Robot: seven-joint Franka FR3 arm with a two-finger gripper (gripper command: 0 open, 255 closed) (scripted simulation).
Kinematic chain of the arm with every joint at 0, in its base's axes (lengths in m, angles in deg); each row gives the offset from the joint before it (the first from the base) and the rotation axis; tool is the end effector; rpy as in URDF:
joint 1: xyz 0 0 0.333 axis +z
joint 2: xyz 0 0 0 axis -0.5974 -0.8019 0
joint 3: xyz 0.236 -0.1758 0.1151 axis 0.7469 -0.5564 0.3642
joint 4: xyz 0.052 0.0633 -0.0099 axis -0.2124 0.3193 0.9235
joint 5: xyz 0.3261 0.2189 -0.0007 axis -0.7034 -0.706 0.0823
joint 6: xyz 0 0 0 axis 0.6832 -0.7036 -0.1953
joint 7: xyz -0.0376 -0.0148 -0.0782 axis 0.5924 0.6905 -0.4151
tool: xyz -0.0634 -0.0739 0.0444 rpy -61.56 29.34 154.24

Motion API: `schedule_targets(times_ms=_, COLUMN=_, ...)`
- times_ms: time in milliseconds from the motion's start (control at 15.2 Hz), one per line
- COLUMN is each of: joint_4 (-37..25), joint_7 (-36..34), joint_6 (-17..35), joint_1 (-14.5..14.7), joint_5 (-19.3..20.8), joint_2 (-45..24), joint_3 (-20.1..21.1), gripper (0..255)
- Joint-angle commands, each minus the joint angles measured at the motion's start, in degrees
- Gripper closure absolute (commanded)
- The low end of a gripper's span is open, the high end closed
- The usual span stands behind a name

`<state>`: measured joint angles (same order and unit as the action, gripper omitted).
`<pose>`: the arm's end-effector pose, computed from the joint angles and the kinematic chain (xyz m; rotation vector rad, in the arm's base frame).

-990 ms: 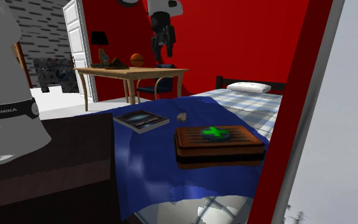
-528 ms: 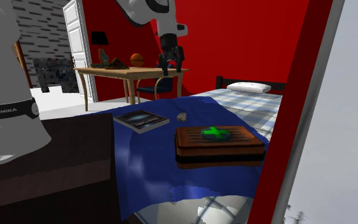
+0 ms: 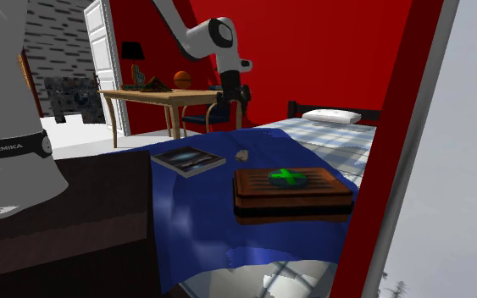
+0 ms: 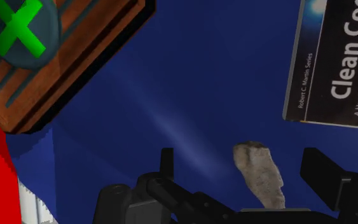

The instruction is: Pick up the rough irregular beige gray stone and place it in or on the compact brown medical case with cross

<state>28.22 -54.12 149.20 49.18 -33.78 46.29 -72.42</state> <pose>0.5651 0.2200 0.2716 2.8096 0.7059 -0.0276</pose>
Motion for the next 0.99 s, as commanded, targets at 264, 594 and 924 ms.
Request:
schedule_targets(times_ms=264, joint_4=-11.3, joint_7=0.8, joint_6=-0.1, joint_1=3.8, joint_5=4.1, joint_2=-12.4, joint_3=-0.1, gripper=0)
schedule_targets(times_ms=594, joint_4=-22.1, joint_7=2.4, joint_6=-1.2, joint_1=7.4, joint_5=6.6, joint_2=-23.0, joint_3=-0.3, gripper=0)
schedule_targets(times_ms=924, joint_4=-34.3, joint_7=5.0, joint_6=-3.3, joint_1=11.0, joint_5=8.2, joint_2=-33.6, joint_3=-0.5, gripper=0)
